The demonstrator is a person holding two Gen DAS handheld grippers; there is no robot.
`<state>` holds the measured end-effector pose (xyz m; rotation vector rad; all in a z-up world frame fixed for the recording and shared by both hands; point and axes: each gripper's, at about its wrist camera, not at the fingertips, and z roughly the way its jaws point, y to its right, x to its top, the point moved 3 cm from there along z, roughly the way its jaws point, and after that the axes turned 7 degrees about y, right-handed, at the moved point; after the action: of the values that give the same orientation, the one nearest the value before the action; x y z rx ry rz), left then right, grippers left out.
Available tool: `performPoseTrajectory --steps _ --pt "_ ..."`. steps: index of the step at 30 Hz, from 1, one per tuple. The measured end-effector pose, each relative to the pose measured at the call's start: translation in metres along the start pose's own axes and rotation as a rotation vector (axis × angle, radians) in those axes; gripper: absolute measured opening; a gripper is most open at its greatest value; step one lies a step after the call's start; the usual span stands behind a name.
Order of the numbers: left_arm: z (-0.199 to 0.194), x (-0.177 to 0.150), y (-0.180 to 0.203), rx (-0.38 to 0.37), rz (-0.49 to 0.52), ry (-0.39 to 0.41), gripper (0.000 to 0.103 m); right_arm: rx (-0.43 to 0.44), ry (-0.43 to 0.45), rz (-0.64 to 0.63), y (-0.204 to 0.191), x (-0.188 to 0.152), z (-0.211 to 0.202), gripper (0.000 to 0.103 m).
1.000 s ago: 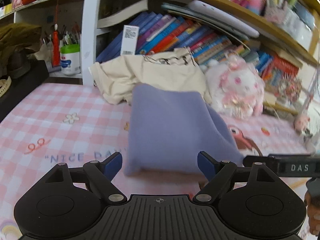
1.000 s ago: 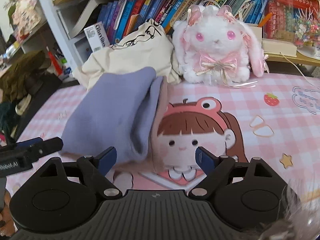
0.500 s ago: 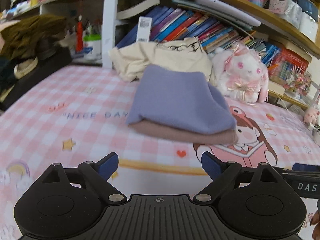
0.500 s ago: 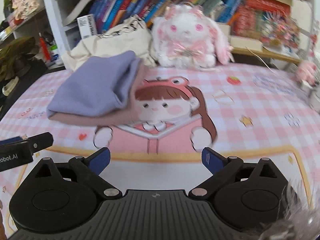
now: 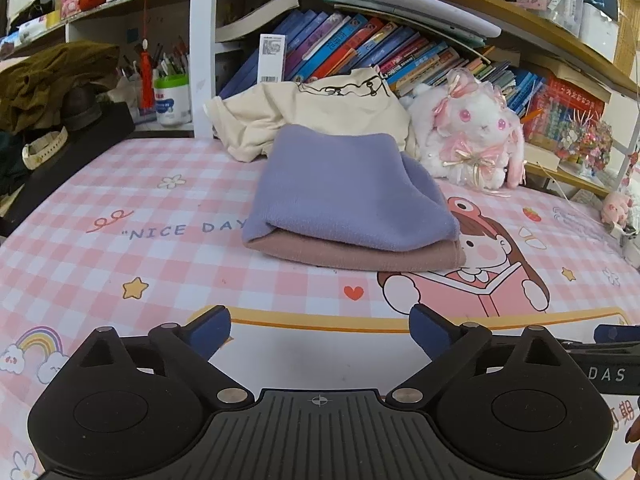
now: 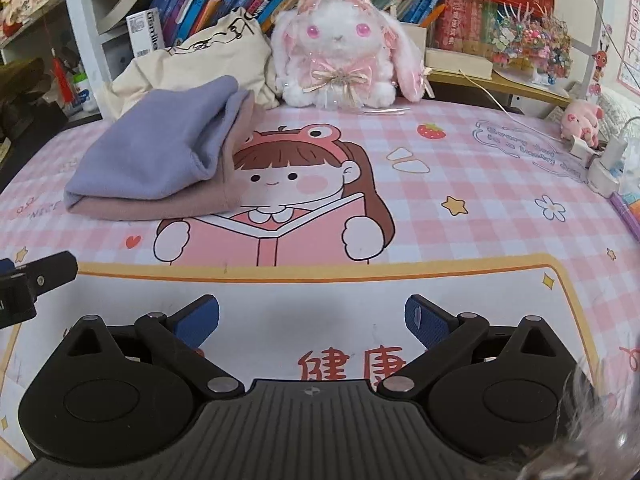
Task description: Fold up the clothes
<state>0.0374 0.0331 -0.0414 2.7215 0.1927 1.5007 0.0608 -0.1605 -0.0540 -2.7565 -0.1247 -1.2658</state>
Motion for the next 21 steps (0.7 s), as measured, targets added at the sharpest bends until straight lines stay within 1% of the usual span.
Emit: performPoseTrajectory --steps 7,10,21 --pt "0.0 0.0014 -0.0016 -0.001 0.002 -0.001 0.1 0.007 0.01 -0.032 -0.0089 0.0017 -0.0016 0.103" --pt "0.0 0.0011 -0.0012 -0.002 0.007 -0.004 0.101 0.007 0.007 -0.03 -0.0094 0.0015 -0.0011 0.103" --pt "0.0039 -0.0009 -0.0014 -0.014 0.022 -0.026 0.102 0.005 -0.014 -0.027 -0.0112 -0.0004 0.004 0.103"
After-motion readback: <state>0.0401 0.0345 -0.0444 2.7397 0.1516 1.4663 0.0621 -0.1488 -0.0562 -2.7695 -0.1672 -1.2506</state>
